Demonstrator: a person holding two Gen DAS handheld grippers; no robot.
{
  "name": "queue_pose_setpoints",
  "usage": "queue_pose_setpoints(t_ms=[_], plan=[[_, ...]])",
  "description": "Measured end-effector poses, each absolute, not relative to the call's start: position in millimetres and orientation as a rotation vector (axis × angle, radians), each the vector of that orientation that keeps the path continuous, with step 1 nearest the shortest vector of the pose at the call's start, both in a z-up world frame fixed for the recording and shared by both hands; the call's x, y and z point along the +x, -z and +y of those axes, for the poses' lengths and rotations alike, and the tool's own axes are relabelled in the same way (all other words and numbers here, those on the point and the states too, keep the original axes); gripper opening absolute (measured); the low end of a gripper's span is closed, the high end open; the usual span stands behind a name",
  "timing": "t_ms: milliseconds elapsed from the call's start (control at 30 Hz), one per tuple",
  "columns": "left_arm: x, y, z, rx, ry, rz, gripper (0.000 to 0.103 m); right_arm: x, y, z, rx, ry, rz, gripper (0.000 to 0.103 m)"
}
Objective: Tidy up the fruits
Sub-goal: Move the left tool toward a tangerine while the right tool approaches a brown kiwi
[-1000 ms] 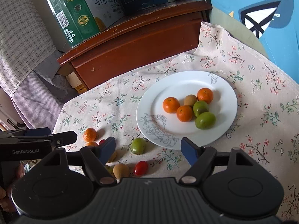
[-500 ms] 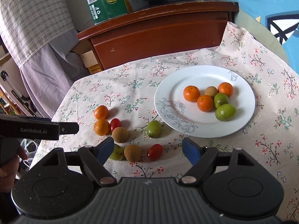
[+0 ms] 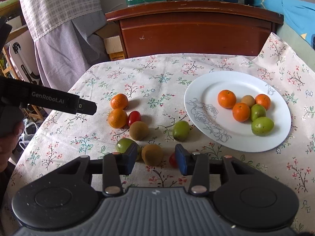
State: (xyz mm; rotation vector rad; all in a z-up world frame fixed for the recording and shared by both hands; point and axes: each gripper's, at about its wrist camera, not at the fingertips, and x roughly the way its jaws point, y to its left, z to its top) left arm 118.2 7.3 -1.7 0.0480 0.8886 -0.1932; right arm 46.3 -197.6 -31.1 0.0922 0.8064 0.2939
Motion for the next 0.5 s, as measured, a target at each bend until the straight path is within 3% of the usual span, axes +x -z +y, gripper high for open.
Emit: queue_pose_setpoints(t_ms=[100, 167, 233, 500], plan=[[118, 3, 4, 0.048, 0.215, 0.884, 0.094, 47, 33, -195, 0.076, -0.302, 0.795, 0.041], [119, 4, 1, 0.045, 0.229, 0.883, 0.093, 47, 33, -193, 0.070, -0.310, 0.792, 0.034], [120, 6, -2, 0.043, 0.239, 0.885, 0.087, 46, 33, -190, 0.046, -0.315, 0.791, 0.028], [123, 15, -10, 0.025, 0.289, 0.908, 0.069, 42, 38, -178, -0.063, -0.320, 0.790, 0.028]])
